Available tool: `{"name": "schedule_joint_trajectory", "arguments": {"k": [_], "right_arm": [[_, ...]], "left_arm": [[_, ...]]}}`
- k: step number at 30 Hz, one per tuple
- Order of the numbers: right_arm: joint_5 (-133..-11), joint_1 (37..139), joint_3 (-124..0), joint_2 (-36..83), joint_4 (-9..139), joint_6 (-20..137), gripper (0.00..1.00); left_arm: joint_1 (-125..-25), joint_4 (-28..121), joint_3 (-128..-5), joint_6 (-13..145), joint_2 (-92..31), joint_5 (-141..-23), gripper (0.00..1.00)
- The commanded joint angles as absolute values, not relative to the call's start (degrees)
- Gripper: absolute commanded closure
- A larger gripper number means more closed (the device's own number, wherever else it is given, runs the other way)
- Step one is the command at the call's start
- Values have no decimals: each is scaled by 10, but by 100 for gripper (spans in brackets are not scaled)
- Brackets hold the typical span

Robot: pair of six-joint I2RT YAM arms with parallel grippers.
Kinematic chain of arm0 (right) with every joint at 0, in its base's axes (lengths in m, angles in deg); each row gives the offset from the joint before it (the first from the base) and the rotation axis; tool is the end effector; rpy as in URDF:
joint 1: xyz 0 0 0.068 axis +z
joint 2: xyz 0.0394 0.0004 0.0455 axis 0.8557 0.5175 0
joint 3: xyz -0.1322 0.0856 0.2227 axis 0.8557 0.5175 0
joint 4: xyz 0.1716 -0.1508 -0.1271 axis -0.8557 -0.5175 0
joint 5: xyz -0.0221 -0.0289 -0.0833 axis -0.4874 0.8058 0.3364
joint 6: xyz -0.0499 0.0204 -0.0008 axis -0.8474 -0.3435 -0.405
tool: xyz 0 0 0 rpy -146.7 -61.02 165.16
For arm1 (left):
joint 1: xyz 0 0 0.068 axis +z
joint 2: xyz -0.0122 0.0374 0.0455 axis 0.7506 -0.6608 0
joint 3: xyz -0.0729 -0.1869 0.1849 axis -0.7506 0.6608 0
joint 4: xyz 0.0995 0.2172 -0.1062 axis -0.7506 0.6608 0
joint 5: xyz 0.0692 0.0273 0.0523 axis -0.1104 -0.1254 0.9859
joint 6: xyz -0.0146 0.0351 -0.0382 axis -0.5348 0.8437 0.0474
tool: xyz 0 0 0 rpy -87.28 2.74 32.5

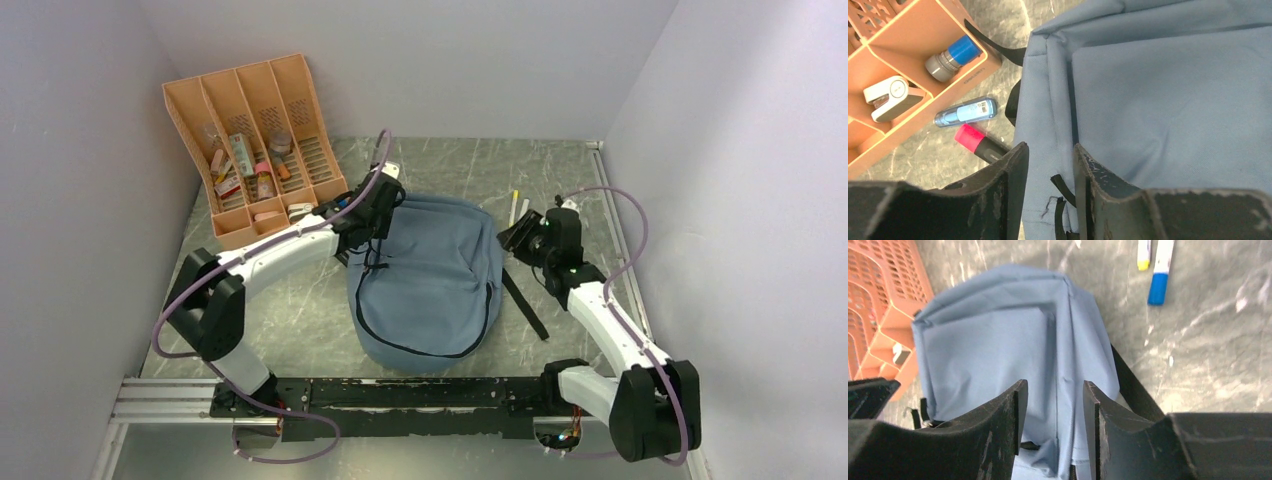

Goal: Pack the student bag
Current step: Unzip the student bag at the center of the board.

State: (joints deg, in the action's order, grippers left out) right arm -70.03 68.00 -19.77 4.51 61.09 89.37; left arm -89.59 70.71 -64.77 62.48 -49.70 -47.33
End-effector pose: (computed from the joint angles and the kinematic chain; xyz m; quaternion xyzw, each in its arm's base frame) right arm 0.2279 0.0403 0.2213 0.1958 0.8573 0.2280 0.4180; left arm 0.2832 -0.2249 0.2575 0.1158 0.8997 0.0124 0.4207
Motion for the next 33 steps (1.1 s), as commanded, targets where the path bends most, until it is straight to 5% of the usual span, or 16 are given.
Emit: {"name": "schedule_joint_trajectory", "arguments": {"k": [1,10,21,33], "right_arm": [[-640,677,-235,24,574,861,52],[-730,689,-286,52,598,795,50],[-743,870,-441,234,571,631,52],[-647,974,-494,327,534,379,47]], "left_arm": [[-890,673,-634,635,-443,-488,56],[-889,666,-608,625,-379,-519,48],[-853,678,-575,587,-319,-536,48],[-835,678,-563,588,-289,-555,48]]}}
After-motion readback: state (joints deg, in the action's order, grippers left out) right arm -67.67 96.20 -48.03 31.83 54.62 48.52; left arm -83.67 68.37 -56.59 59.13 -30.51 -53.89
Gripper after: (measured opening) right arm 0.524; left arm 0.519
